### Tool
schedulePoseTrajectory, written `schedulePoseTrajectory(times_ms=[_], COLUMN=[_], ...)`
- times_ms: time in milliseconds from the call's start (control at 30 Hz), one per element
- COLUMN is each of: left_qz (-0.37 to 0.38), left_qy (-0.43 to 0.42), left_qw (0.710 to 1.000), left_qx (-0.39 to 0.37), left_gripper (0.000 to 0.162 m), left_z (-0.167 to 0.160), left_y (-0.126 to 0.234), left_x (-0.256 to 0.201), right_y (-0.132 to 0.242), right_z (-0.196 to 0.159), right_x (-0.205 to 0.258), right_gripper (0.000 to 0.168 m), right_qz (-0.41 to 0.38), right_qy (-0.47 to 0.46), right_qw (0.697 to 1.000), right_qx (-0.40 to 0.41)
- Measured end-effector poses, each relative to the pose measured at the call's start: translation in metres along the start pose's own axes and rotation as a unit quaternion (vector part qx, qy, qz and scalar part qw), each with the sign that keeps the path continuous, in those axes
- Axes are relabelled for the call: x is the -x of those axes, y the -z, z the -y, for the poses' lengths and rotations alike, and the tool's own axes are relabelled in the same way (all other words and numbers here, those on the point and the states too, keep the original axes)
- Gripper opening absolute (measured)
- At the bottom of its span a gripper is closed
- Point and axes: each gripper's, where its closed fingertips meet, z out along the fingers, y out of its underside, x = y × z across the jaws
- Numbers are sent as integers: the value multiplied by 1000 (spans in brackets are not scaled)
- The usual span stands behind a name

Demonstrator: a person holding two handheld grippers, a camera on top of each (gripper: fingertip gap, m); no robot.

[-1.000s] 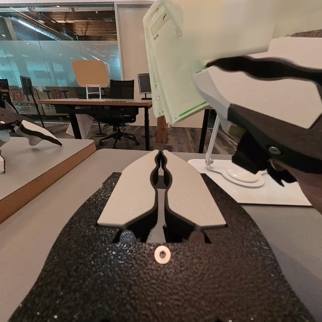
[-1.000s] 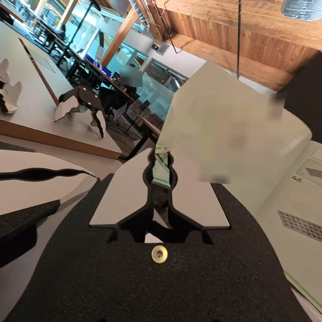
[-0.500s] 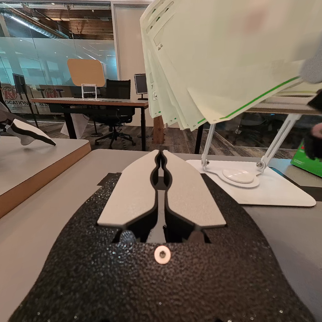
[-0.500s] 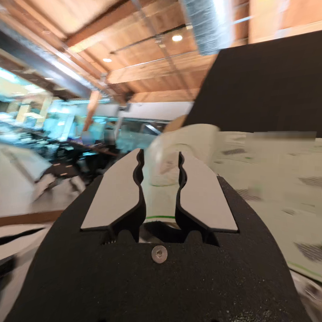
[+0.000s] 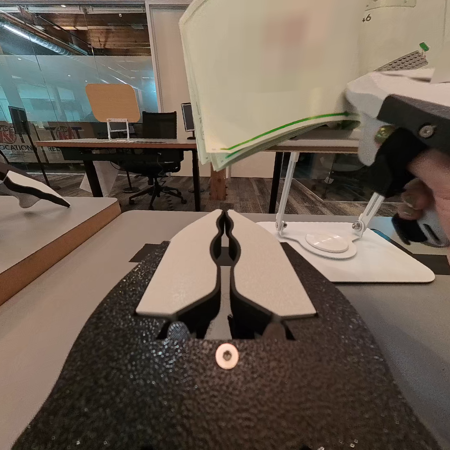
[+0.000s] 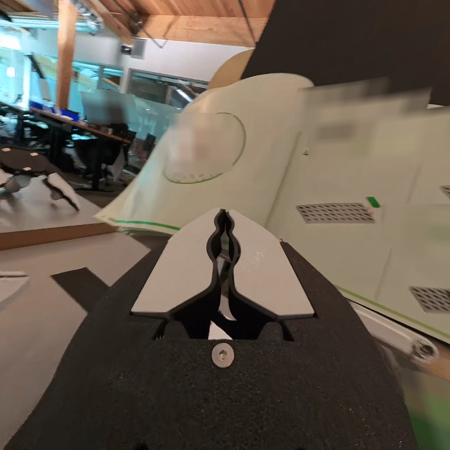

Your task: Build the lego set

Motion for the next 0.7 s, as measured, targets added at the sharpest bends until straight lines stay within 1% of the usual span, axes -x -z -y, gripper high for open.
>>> schedulePoseTrajectory(times_ms=[67, 133, 200, 300, 367, 400, 500, 633, 700], left_qz=[-4, -11, -19, -38, -57, -64, -79, -92, -94], left_qy=[2, 0, -10, -30, -53, -70, -120, -163, -168], left_qw=[1000, 1000, 1000, 999, 997, 995, 990, 982, 981], left_qx=[1, 2, 0, -3, -1, -2, -15, -26, -29], left_gripper=[0, 0, 0, 0, 0, 0, 0, 0, 0], left_z=[0, 0, 1, 2, 1, 1, 5, 6, 6], left_y=[0, -1, -1, -1, -1, -1, 2, 6, 9], left_x=[-2, -7, -14, -31, -46, -53, -72, -87, -88], right_y=[-3, -2, 3, 18, 29, 33, 37, 46, 50], right_z=[-6, -6, 1, 18, 19, 11, -16, -24, -29], right_x=[9, 11, 6, 0, -4, -5, -5, 1, 7], right_gripper=[0, 0, 0, 0, 0, 0, 0, 0, 0], right_qz=[30, 38, 21, -20, -52, -64, -69, -58, -49], right_qy=[-9, -9, 4, 31, 39, 37, 31, 12, 12], right_qw=[999, 999, 1000, 995, 989, 989, 993, 995, 996], right_qx=[17, 9, -18, -91, -130, -131, -95, -85, -71])
